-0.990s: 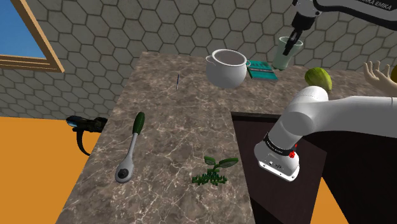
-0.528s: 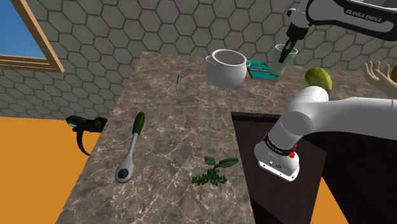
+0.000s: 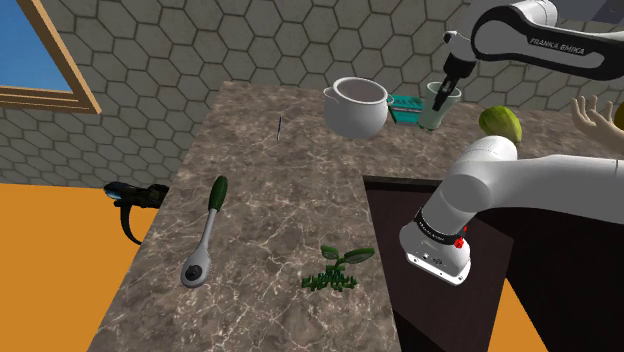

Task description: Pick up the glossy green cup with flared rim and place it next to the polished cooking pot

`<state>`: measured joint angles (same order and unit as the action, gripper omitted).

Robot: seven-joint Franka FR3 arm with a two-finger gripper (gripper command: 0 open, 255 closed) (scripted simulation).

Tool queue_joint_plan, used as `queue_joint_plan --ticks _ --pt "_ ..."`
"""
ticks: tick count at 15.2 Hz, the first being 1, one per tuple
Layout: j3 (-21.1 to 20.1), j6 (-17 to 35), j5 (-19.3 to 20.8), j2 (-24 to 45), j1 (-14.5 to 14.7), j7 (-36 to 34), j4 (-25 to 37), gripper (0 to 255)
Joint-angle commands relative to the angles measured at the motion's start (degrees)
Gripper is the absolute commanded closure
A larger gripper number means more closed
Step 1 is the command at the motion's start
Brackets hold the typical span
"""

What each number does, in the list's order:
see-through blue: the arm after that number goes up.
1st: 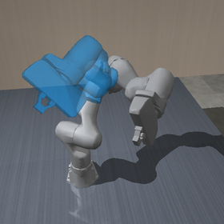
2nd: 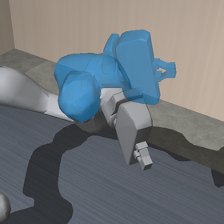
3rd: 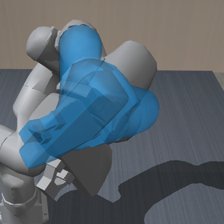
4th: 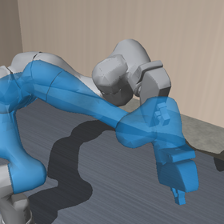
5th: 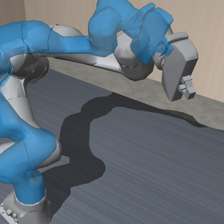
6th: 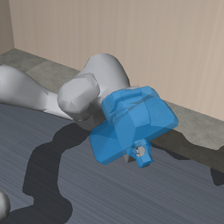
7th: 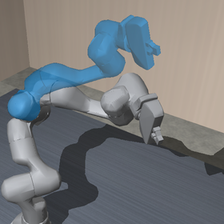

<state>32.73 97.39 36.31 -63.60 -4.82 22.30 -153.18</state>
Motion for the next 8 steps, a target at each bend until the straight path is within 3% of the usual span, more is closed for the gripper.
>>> queue_joint_plan --ticks 1,8 --pt "0.8 1.3 0.8 0.0 -0.2 -0.2 -1.3 255" --pt "4.0 6.1 4.0 0.2 -1.4 -1.1 -6.0 255"
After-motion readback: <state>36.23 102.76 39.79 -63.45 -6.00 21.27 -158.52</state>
